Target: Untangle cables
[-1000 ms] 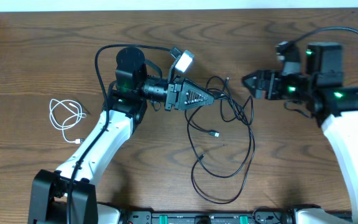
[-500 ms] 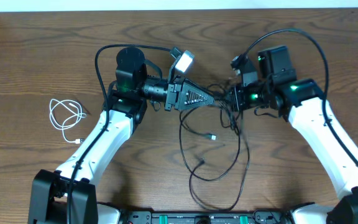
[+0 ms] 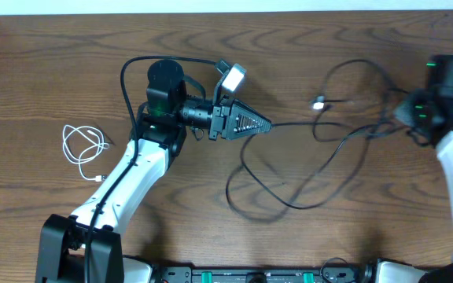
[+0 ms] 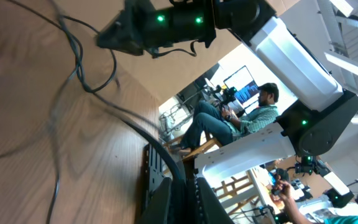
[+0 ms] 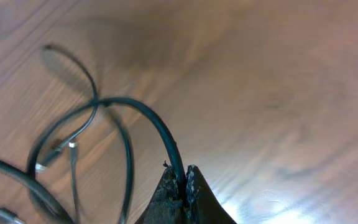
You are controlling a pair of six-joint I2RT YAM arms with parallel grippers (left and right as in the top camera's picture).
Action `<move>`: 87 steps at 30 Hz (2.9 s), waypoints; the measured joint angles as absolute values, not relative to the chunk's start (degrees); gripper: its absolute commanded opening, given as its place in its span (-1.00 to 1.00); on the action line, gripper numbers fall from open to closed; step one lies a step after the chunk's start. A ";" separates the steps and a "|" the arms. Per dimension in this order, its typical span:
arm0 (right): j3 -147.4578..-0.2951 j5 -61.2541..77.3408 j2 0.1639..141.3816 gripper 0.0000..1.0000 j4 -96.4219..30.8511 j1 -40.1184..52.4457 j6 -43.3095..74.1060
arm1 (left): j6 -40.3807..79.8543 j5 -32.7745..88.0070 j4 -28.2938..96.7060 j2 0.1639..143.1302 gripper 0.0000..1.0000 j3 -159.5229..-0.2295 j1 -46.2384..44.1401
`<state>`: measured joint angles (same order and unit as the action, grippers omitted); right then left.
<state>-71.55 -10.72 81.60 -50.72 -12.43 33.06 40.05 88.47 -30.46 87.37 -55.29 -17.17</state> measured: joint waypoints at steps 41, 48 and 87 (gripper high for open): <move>-71.57 54.02 81.65 -0.98 -49.15 -13.54 -7.99 | 35.83 51.37 -0.27 87.35 0.22 -55.77 -11.22; -71.57 58.37 81.25 -0.98 -49.32 -9.02 -13.65 | 37.78 52.23 -0.62 87.35 0.23 -55.77 -12.64; -71.57 45.91 76.53 -0.98 -51.18 3.25 -13.45 | 30.33 52.23 10.48 87.35 0.36 -55.77 -16.10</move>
<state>-71.57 45.91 76.53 -51.18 3.25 -13.45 30.33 52.23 10.48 87.35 -55.77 -16.10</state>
